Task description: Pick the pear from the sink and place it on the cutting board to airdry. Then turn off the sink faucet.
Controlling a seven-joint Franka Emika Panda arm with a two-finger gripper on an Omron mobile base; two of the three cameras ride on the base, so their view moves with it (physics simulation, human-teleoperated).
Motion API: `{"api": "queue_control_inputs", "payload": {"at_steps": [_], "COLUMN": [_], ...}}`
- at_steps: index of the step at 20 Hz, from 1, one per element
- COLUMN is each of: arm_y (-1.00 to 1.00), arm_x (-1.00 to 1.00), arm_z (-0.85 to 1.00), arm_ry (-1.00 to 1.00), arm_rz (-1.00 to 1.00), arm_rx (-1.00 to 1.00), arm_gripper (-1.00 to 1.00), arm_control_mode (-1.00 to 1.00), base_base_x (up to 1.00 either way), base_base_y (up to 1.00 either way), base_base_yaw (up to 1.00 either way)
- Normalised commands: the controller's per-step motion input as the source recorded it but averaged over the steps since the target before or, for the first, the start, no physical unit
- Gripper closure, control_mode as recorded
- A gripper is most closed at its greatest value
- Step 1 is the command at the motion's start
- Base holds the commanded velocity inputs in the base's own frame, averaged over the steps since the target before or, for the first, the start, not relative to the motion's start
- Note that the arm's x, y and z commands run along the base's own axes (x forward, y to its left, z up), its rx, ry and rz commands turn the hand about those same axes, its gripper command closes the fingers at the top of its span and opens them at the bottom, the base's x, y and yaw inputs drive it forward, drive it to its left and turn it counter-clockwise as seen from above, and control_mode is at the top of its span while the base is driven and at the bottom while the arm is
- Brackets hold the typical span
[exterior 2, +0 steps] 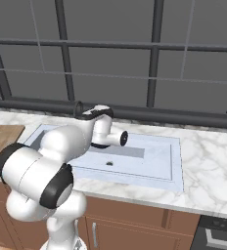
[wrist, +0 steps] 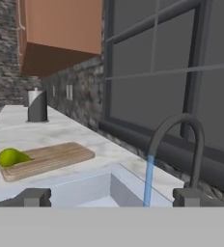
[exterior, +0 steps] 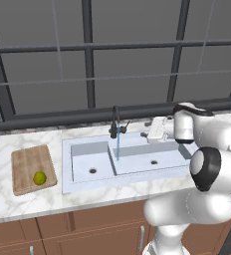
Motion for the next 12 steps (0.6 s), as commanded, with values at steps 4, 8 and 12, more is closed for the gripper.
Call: {"api": "queue_control_inputs", "payload": {"at_steps": [4, 8, 12], "arm_y": [0.0, 0.0, 0.0], "arm_x": [0.23, 0.21, 0.18], "arm_z": [-0.12, -0.12, -0.11], "arm_ry": [0.0, 0.0, 0.0], "arm_rz": [0.02, 0.01, 0.01], "arm_rx": [0.0, 0.0, 0.0], "arm_gripper": [-1.0, -1.0, -1.0], "arm_control_mode": [-1.0, -1.0, -1.0], "base_base_x": [0.0, 0.0, 0.0], "base_base_y": [0.0, 0.0, 0.0], "base_base_yaw": [0.0, 0.0, 0.0]}}
